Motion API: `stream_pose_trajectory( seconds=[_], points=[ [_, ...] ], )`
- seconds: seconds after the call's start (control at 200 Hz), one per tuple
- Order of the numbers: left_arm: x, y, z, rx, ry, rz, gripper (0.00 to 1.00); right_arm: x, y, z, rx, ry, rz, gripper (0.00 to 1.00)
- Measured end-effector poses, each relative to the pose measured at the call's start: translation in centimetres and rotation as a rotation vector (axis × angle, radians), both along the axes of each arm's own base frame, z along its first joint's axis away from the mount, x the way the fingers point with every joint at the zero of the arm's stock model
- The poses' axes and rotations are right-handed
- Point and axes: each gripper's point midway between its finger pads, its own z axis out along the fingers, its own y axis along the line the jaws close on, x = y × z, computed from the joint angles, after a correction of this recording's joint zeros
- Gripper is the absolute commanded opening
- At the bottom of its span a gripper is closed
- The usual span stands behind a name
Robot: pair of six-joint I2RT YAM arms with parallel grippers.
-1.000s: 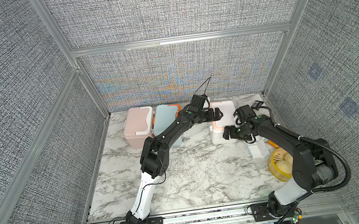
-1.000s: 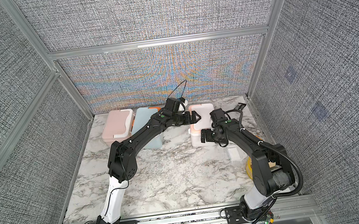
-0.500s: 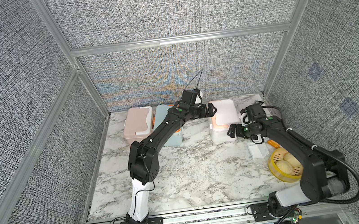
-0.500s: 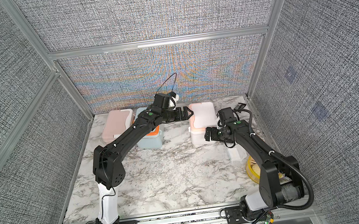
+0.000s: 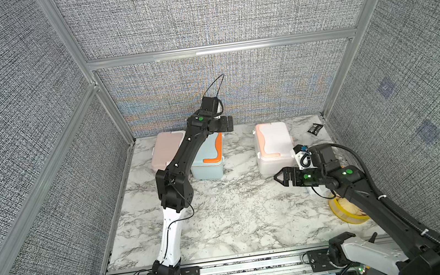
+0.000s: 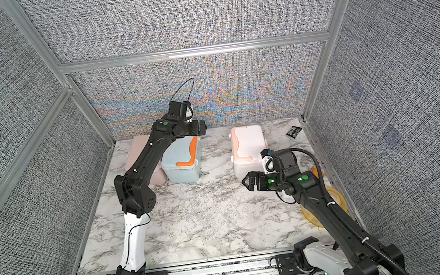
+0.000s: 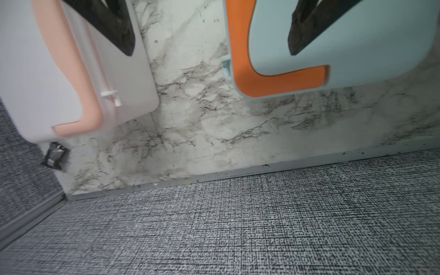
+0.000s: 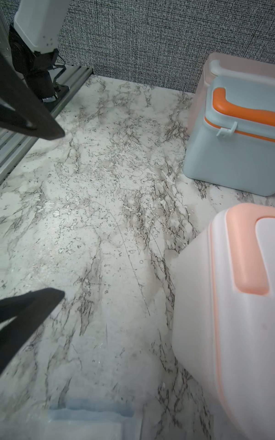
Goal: Open first aid kits and take out gauze
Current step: Move the first aid kit to the center of the board.
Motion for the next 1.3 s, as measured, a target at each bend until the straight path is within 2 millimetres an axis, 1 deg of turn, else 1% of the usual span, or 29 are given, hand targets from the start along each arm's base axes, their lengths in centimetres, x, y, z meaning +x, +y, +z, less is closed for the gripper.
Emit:
stream_pose_trajectory(
  seconds=[0.115, 0.275, 0.36, 0.415, 0.615, 0.756, 0.811, 0.906, 1.026, 1.076, 1.136, 1.191, 1.301],
  points=[
    [1.7, 2.3, -1.4, 0.066, 0.002, 0.037, 0.99, -0.9, 0.0, -0.1, 0.015, -0.002, -0.001, 0.99],
    [3.1, 5.6, -3.7, 0.128, 0.029, 0.086, 1.00, -1.8, 0.1, -0.1, 0.027, -0.005, 0.010, 0.99],
    [3.9, 7.0, -4.2, 0.161, 0.022, 0.106, 0.99, -2.1, 0.1, 0.0, 0.033, -0.006, 0.012, 0.99],
    [4.0, 7.3, -4.3, 0.164, 0.021, 0.110, 1.00, -2.3, 0.1, 0.0, 0.033, -0.003, 0.013, 0.99],
    [4.4, 6.9, -4.8, 0.164, 0.004, 0.100, 1.00, -2.7, 0.3, 0.1, 0.042, 0.006, 0.022, 0.99],
    [4.4, 7.3, -4.9, 0.161, 0.009, 0.101, 0.99, -3.0, 0.6, 0.2, 0.047, 0.012, 0.030, 0.99],
    [4.3, 7.5, -4.9, 0.151, 0.021, 0.095, 0.99, -3.1, 0.6, 0.3, 0.050, 0.014, 0.031, 0.99],
    [4.3, 8.8, -5.2, 0.116, 0.060, 0.117, 1.00, -3.2, 0.7, 0.6, 0.053, 0.007, 0.035, 0.99],
    [3.9, 9.9, -6.0, 0.036, 0.139, 0.143, 0.99, -3.2, 0.8, 0.8, 0.054, 0.002, 0.038, 0.99],
    [3.5, 9.8, -6.3, 0.014, 0.163, 0.140, 1.00, -3.3, 0.8, 0.8, 0.054, 0.002, 0.039, 0.99],
    [2.9, 9.2, -6.7, -0.018, 0.196, 0.126, 1.00, -3.3, 0.8, 0.8, 0.056, 0.004, 0.038, 0.99],
    [1.8, 8.8, -7.0, -0.045, 0.239, 0.119, 1.00, -3.3, 0.9, 0.8, 0.056, 0.004, 0.041, 0.99],
    [-1.2, 8.3, -7.1, -0.075, 0.315, 0.104, 1.00, -3.3, 1.1, 0.8, 0.060, 0.007, 0.044, 0.99]
  ],
)
